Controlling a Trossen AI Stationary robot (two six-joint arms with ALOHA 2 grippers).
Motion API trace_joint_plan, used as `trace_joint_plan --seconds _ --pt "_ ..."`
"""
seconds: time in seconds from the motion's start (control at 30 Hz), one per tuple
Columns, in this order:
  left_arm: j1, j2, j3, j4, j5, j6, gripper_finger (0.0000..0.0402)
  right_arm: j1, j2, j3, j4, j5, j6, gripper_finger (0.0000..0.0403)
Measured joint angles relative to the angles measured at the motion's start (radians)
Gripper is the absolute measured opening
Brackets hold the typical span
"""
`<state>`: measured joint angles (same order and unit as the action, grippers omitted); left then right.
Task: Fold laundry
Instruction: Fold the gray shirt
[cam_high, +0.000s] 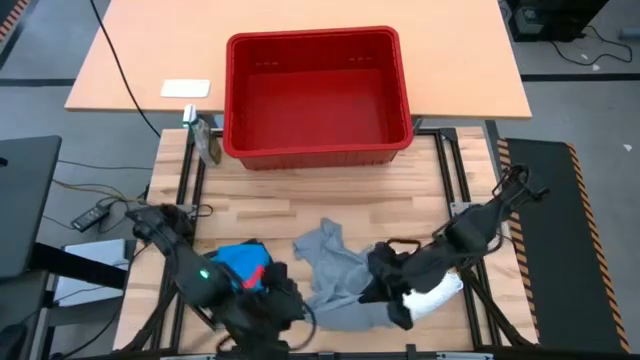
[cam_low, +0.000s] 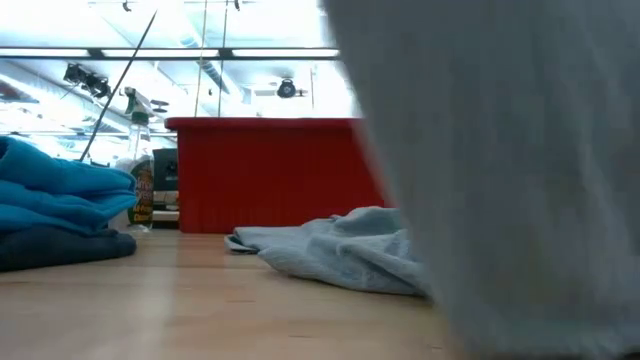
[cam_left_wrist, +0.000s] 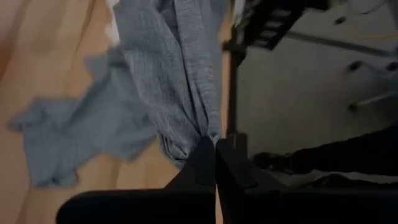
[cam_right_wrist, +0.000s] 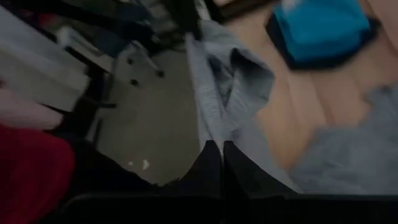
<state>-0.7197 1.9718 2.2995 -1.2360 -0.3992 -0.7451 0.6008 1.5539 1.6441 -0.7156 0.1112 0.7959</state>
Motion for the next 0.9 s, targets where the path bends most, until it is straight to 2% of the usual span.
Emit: trace_joint_plan --seconds 0.17,0.33,0.5,0.7,0.9 --pt "0.021 0.042 0.0 -0.095 -0.002 -0.142 0.0 -0.057 0.0 -0.086 -0.006 -0.002 -0.031 0.0002" --pt "0.079 0.037 0.0 -0.226 -0.028 -0.224 0.0 -0.192 -0.001 -0.089 -0.05 -0.044 -0.261 0.0002" --pt "0.18 0.037 0.0 -0.346 -0.051 -0.249 0.0 -0.396 -0.001 -0.089 -0.054 -0.158 -0.561 0.0002" --pt "0.332 0.038 -0.004 -0.337 -0.052 -0.187 0.0 -0.633 -0.001 -0.089 -0.027 -0.323 -0.816 0.0002" --pt "0.439 0.036 -0.004 -0.336 -0.052 -0.171 0.0 -0.773 -0.003 -0.138 0.042 -0.49 -1.028 0.0002"
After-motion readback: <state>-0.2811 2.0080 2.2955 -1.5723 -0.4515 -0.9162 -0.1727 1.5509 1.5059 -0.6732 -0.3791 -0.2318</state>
